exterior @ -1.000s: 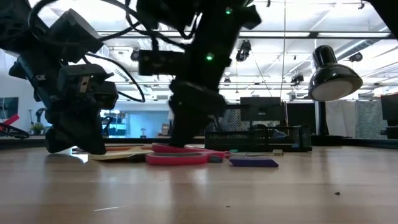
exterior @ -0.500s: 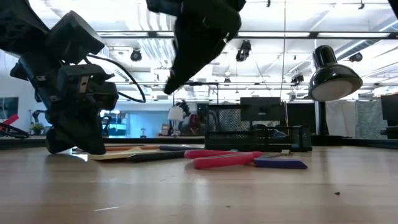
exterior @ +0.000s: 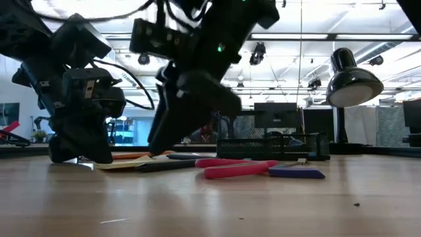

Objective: Pick and place office supplies into organizer
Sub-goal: Move the sticky note to the middle right of the table

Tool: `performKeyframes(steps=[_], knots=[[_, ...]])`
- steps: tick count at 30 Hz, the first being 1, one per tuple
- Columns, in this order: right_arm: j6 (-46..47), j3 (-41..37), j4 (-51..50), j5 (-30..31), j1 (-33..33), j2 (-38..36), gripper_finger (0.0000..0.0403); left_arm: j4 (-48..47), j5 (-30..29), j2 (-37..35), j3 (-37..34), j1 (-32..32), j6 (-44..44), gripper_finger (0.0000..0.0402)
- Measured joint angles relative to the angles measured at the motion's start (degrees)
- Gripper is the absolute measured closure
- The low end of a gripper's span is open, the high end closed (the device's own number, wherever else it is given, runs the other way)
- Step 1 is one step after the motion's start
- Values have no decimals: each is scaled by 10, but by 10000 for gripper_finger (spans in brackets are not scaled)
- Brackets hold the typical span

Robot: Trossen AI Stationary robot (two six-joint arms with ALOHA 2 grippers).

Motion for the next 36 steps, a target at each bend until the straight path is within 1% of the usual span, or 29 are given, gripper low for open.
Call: performKeyframes(steps=[5, 14, 19, 27, 30, 33, 36], knots=[[8, -1, 18, 31, 0, 5, 227, 9, -1, 0, 0, 0, -1, 401], [5, 5, 22, 35, 5, 36, 227, 24, 5, 0, 1, 1, -4, 401], [5, 6, 23, 59, 8, 37, 227, 25, 9, 0, 1, 1, -5, 401], [-17, 6, 25, 64, 8, 42, 227, 28, 14, -1, 2, 1, -1, 401], [-17, 6, 25, 75, 4, 43, 228, 34, 17, -1, 2, 0, 0, 402], [-22, 6, 25, 73, -3, 43, 242, 41, 20, -1, 3, 0, 2, 402], [-42, 6, 25, 74, -7, 44, 273, 47, 24, -1, 6, 0, 3, 401]])
